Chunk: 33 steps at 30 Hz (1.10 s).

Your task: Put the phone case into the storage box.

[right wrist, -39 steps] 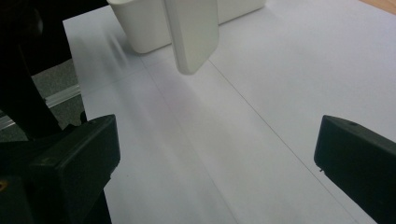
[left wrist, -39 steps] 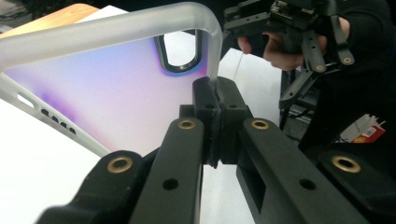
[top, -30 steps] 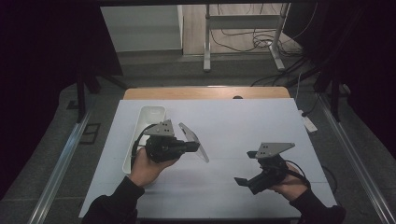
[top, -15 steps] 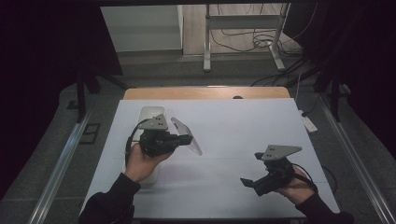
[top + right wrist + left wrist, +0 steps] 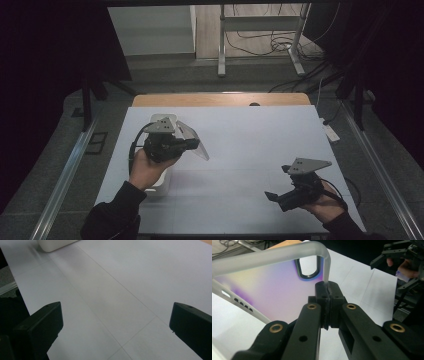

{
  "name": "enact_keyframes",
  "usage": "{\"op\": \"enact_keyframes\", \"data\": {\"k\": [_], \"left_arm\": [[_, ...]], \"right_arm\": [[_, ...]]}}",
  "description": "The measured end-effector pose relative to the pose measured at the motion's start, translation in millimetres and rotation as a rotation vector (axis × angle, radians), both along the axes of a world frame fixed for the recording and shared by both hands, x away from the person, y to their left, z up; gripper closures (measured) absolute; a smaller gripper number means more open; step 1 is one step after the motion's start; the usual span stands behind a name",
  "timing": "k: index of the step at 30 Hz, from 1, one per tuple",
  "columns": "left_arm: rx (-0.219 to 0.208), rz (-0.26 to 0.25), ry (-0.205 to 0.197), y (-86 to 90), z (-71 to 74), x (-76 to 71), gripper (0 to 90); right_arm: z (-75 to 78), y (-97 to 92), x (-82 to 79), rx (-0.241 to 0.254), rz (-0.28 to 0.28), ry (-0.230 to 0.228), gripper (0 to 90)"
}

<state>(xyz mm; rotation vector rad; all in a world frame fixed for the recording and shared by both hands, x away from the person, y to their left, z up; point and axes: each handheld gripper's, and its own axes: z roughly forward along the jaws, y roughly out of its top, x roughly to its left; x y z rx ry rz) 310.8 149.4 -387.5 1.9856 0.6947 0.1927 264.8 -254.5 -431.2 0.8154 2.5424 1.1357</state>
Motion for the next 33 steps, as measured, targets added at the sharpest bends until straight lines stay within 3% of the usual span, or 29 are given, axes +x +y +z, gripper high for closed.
{"op": "enact_keyframes", "data": {"k": [33], "left_arm": [[0.028,0.13,-0.008,29.3,9.0,14.7,88.7]], "right_arm": [[-8.9,-41.2,-14.9,-0.006,-0.144,-0.001,0.0]]}}
